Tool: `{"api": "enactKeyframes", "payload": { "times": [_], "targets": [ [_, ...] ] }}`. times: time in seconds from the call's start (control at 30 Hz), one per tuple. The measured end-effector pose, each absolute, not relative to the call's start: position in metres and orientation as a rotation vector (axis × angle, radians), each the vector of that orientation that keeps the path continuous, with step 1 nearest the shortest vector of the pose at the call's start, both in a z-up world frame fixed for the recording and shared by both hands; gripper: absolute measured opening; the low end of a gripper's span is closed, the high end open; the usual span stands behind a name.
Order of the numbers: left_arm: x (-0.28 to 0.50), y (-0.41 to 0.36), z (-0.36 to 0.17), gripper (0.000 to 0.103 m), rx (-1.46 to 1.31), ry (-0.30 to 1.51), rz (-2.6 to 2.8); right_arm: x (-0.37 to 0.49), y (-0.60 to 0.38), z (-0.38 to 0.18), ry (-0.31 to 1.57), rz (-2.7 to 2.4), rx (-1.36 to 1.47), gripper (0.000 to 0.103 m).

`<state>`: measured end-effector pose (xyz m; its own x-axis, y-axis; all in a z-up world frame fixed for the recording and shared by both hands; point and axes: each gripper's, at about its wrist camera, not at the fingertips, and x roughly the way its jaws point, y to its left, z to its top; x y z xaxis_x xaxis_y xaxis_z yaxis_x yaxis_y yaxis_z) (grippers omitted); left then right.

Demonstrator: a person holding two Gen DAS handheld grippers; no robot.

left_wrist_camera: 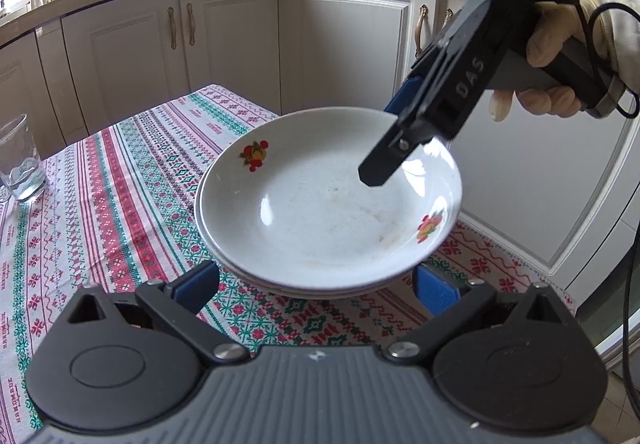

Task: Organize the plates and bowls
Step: 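Lower the flower plate onto the plate stack and open the right gripper, then move the right gripper to a white bowl and grasp its rim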

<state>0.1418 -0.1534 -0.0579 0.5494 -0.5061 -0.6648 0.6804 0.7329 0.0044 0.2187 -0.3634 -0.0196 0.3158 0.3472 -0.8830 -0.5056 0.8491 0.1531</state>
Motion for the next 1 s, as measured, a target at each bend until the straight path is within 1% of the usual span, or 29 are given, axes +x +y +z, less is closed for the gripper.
{"api": "enactKeyframes", "payload": {
  "times": [0.07,0.27,0.53,0.77,1.0],
  "targets": [
    [0.14,-0.152,-0.056,0.102,0.274,0.681,-0.712,0.215,-0.36,-0.024,1.126,0.531,-0.199,0.098],
    [0.133,-0.145,-0.05,0.102,0.283,0.636,-0.696,0.198,-0.353,-0.019,1.071,0.488,-0.242,0.103],
    [0.12,-0.13,-0.038,0.102,0.283,0.584,-0.664,0.16,-0.327,-0.003,0.93,0.348,-0.332,0.103],
    [0.105,-0.116,-0.027,0.102,0.293,0.546,-0.621,0.124,-0.295,0.005,0.839,0.286,-0.338,0.103],
    [0.083,-0.094,-0.017,0.102,0.296,0.522,-0.589,0.082,-0.266,0.014,0.708,0.265,-0.345,0.103]
  ]
}}
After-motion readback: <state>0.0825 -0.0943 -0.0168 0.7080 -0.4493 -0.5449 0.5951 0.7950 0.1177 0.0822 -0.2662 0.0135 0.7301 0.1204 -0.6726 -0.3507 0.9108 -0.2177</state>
